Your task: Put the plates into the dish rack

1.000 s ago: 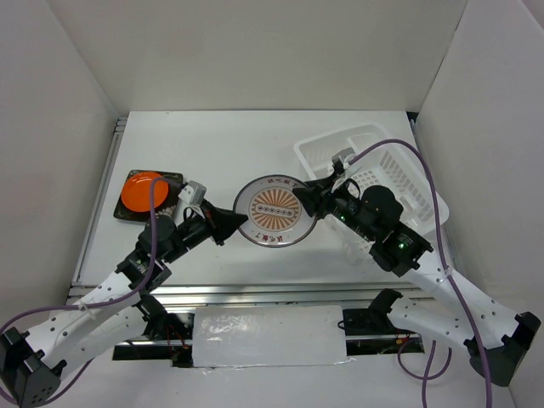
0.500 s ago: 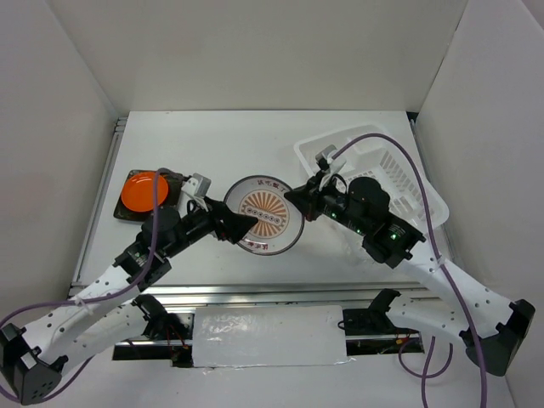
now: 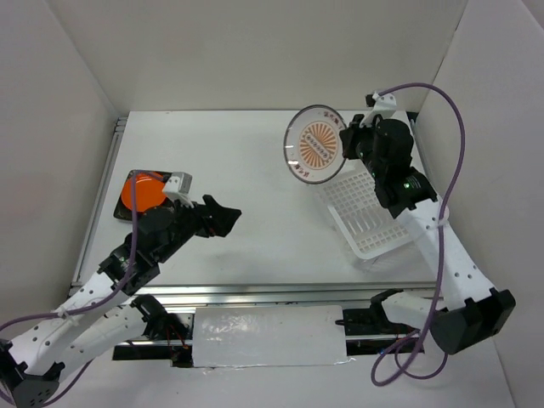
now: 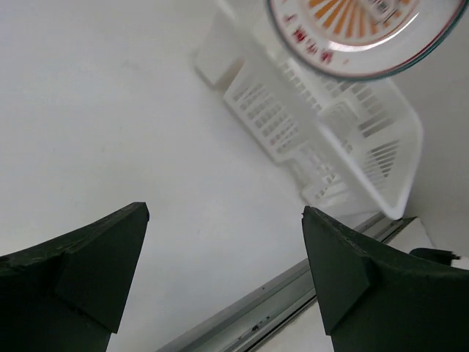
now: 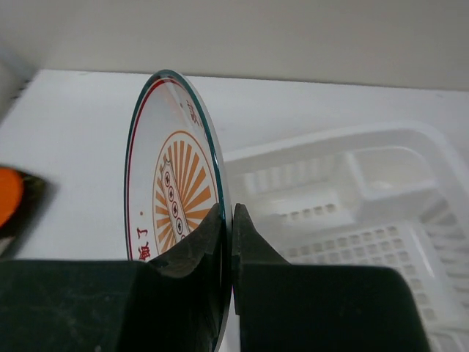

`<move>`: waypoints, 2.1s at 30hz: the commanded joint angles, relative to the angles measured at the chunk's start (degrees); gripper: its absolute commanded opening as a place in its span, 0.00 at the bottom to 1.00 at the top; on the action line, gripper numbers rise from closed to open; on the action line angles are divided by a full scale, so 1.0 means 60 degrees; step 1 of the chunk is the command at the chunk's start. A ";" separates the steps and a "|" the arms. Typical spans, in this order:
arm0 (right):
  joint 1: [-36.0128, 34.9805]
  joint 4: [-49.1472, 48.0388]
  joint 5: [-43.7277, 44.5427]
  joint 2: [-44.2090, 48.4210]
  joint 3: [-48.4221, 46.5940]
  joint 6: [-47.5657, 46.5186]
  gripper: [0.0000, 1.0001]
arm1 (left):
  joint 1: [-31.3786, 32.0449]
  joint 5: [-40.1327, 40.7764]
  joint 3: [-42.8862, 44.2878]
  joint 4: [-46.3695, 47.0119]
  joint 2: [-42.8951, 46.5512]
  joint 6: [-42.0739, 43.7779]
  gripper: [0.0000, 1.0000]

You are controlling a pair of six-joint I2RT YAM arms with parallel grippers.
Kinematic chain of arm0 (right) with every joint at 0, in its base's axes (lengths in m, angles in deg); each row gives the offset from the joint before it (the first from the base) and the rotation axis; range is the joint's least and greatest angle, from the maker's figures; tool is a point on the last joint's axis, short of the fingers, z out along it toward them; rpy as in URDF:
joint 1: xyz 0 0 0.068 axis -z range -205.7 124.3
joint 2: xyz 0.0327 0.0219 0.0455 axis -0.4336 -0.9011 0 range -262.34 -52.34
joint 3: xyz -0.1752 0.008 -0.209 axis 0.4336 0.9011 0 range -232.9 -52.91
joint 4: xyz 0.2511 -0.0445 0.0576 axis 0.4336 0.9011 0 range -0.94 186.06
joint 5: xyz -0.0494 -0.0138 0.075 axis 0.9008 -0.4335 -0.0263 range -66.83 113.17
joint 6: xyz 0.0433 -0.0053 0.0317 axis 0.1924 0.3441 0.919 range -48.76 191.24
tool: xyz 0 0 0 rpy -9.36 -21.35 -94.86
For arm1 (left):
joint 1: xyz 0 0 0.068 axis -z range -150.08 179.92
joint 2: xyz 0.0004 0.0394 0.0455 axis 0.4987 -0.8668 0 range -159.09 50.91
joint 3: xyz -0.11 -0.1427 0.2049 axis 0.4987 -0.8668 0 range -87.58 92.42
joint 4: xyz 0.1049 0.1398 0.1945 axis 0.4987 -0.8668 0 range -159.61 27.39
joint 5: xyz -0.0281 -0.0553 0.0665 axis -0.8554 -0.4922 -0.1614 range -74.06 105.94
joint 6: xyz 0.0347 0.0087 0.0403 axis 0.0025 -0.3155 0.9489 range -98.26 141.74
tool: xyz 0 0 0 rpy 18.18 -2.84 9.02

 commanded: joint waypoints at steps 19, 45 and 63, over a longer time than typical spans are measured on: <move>0.3678 -0.4650 0.1799 0.3023 0.3343 -0.2739 0.00 | 0.0458 -0.0184 -0.4207 0.4779 -0.0465 -0.1482 1.00; 0.7502 -0.2266 -0.5221 0.1926 0.4005 -0.6046 0.00 | 0.0605 -0.0284 -0.4748 0.4924 0.0545 -0.1453 0.99; 0.7664 -0.3084 -0.3506 0.1720 0.5014 -0.8289 0.00 | 0.0663 -0.0372 -0.4646 0.5144 0.0135 -0.1409 1.00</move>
